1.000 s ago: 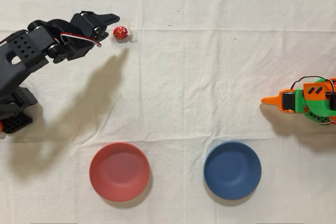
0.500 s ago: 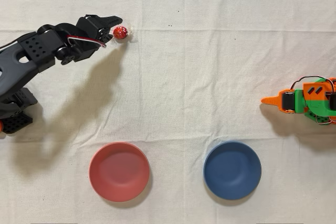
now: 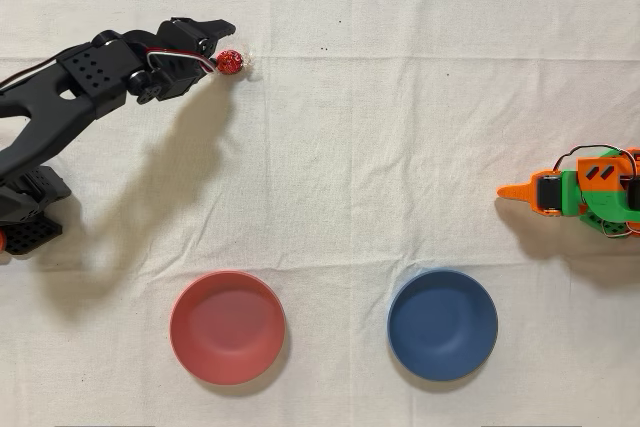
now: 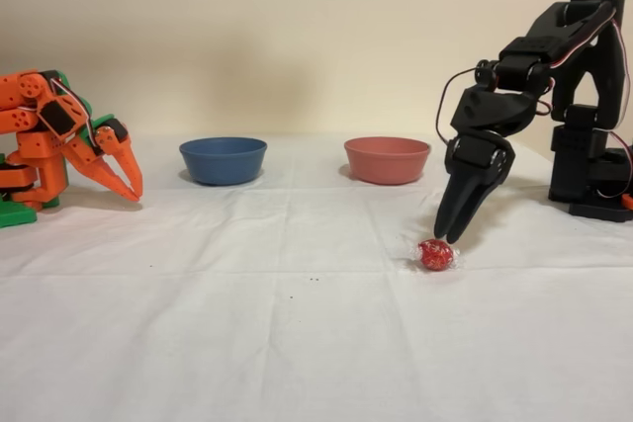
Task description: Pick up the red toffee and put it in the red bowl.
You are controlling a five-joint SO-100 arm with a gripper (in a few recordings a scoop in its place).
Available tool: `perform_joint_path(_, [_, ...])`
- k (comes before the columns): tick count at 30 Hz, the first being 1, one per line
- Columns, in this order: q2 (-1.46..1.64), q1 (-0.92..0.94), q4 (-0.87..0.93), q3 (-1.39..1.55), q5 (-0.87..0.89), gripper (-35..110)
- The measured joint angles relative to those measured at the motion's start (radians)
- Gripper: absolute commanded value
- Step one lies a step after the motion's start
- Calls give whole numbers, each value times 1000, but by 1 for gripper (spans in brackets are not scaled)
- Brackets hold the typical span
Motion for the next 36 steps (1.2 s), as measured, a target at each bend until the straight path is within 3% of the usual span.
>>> perform_joint_path(36, [-29, 72, -69, 49, -97, 26])
